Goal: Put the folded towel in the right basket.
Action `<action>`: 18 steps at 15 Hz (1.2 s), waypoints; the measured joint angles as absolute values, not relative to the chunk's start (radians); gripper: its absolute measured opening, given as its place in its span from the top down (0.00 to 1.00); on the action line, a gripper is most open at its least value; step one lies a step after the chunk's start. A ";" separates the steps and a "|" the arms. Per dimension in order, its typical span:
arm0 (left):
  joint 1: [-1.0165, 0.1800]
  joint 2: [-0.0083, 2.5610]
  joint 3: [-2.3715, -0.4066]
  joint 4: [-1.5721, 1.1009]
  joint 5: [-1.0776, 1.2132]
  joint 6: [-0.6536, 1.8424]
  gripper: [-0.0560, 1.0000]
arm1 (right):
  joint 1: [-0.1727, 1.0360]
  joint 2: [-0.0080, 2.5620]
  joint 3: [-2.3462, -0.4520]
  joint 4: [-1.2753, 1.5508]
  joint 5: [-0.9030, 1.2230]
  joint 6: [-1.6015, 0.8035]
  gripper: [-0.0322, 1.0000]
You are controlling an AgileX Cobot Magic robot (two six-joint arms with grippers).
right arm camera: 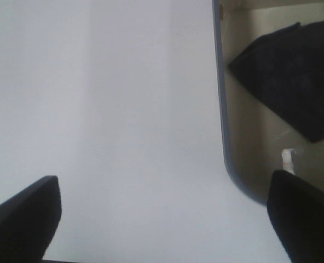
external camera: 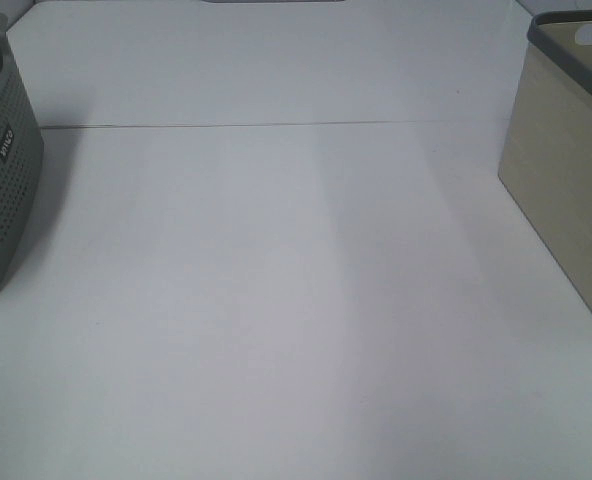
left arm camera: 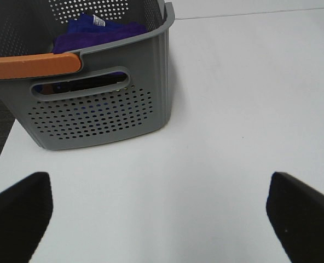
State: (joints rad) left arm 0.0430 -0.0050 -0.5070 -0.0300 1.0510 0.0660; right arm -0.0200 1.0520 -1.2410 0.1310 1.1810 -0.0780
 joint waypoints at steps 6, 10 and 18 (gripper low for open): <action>0.043 -0.005 -0.507 -0.030 1.051 0.066 0.01 | -0.020 0.560 -0.761 0.080 1.113 -0.066 0.02; 0.043 -0.005 -0.507 -0.030 1.051 0.066 0.01 | -0.020 0.244 -0.554 0.055 1.150 -0.069 0.02; 0.043 -0.005 -0.507 -0.031 1.051 0.066 0.01 | -0.020 0.009 -0.454 0.039 1.109 -0.066 0.02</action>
State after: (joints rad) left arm 0.0430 -0.0050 -0.5070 -0.0310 1.0510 0.0660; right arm -0.0200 0.0090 -0.4540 0.0390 1.1090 -0.0660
